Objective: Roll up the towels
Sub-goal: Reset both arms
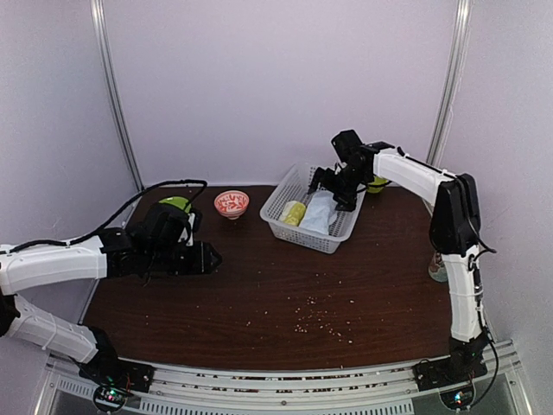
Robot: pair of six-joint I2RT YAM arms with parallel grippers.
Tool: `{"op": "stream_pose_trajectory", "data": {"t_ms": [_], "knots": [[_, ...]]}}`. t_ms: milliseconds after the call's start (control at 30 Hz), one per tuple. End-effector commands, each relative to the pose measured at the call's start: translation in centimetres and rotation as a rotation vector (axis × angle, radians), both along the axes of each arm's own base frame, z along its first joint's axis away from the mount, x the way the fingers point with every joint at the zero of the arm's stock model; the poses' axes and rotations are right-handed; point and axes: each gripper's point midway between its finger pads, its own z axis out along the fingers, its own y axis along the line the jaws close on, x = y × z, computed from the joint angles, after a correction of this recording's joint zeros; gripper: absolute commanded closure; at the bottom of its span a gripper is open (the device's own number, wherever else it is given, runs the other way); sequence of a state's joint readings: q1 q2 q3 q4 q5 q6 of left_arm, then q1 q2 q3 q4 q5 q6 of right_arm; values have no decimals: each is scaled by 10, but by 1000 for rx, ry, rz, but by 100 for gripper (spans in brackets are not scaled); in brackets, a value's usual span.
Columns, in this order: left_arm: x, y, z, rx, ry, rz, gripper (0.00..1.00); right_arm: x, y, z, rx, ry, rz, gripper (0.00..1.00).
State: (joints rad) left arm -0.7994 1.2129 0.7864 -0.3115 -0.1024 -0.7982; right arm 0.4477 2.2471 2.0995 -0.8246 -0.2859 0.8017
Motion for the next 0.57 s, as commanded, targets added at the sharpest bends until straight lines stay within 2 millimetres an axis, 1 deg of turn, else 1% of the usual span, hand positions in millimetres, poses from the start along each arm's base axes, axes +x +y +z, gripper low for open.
{"op": "stream_pose_trajectory", "data": {"t_ms": [0, 67, 100, 133, 167, 200, 233, 267, 300, 333, 400, 467, 533], "knots": [[10, 15, 29, 18, -90, 59, 43, -12, -20, 106, 13, -205, -9, 0], [11, 26, 34, 21, -110, 102, 32, -25, -26, 141, 18, -283, 5, 0], [12, 32, 35, 24, -111, 126, 25, -34, -30, 155, 10, -323, 18, 0], [13, 38, 37, 25, -112, 140, 22, -46, -34, 172, -7, -382, 32, 0], [14, 44, 38, 33, -108, 156, 17, -57, -40, 183, -35, -441, 39, 0], [14, 52, 38, 48, -101, 179, 11, -71, -46, 193, -71, -503, 48, 0], [15, 59, 38, 64, -98, 201, 7, -86, -59, 186, -143, -539, 37, 0], [15, 64, 39, 76, -99, 213, 6, -101, -64, 207, -156, -632, 36, 0], [17, 69, 41, 87, -103, 228, 5, -115, -79, 192, -225, -657, 17, 0], [17, 74, 43, 99, -108, 237, 4, -126, -90, 194, -246, -710, -13, 0], [18, 77, 48, 107, -135, 242, 5, -147, -115, 179, -276, -744, -56, 0], [19, 81, 52, 116, -155, 247, 5, -161, -135, 163, -300, -749, -102, 0], [19, 84, 59, 127, -179, 251, 3, -171, -148, 153, -297, -751, -146, 0]]}}
